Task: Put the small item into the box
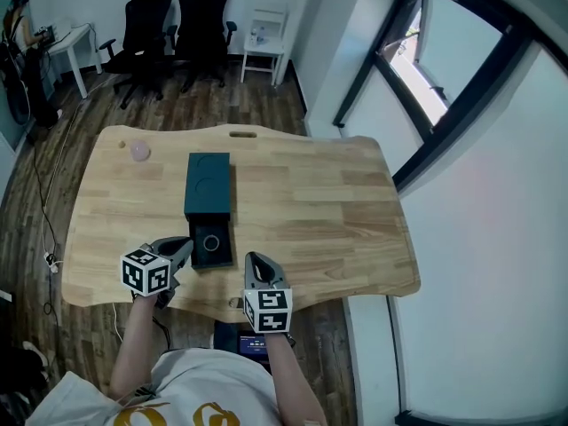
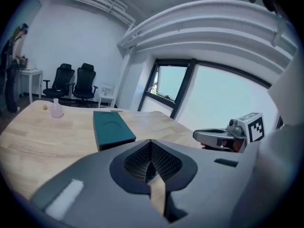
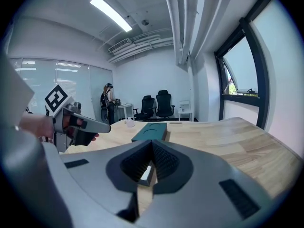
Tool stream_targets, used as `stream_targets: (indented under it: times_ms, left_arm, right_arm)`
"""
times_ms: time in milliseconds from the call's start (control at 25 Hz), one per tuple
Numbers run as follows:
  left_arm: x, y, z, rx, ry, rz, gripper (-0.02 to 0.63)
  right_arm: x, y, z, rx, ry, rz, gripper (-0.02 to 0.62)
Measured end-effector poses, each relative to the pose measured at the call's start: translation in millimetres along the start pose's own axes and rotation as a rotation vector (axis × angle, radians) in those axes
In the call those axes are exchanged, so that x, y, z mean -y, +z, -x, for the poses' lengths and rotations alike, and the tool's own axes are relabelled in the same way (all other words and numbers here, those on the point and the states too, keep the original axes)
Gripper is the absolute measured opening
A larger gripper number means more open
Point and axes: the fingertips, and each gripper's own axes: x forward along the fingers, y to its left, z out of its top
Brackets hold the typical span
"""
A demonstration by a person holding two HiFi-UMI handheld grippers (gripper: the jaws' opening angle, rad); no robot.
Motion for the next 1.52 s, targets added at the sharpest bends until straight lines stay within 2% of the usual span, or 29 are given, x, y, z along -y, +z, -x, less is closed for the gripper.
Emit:
stream_targets:
  times_ms: [160, 280, 400, 560, 760, 1120, 1520]
  left_arm:
    - [-3.2, 10.3, 15.6, 0.094, 0.074, -0.036, 0.003]
    - [1.9, 14.7, 25.2, 0.128, 0.091, -0.077, 0.003]
    - [14.5, 16.8, 30.0, 0.150, 0.058, -0.110, 0.003]
    - [33.2, 18.8, 30.7, 0.185, -0.063, -0.054, 0.003]
    - [28.9, 28.1, 37.0, 0.223, -0.010, -0.099, 0.003]
    - [24.0, 30.5, 36.6, 0.231, 0.027, -0.140, 0.003]
    - [14.7, 29.7, 34.9, 0.231, 0.051, -0.100, 0.003]
  right_arm:
    - [-6.2, 4.1, 9.5, 0.020, -0.014, 0.027, 0.003]
    - [-9.4, 9.5, 17.5, 0.038, -0.027, 0.042, 0.003]
    - [-11.2, 12.1, 24.6, 0.040, -0.035, 0.050, 0.005]
    - [-15.0, 11.7, 24.4, 0.044, -0.023, 0.056, 0.005]
    - [-17.6, 12.5, 22.5, 0.045, -0.011, 0.051, 0.005]
    - [-11.1, 11.5, 21.5, 0.049, -0.015, 0.034, 0.003]
    - [-5.1, 17.5, 16.6, 0.060, 0.002, 0.031, 0.004]
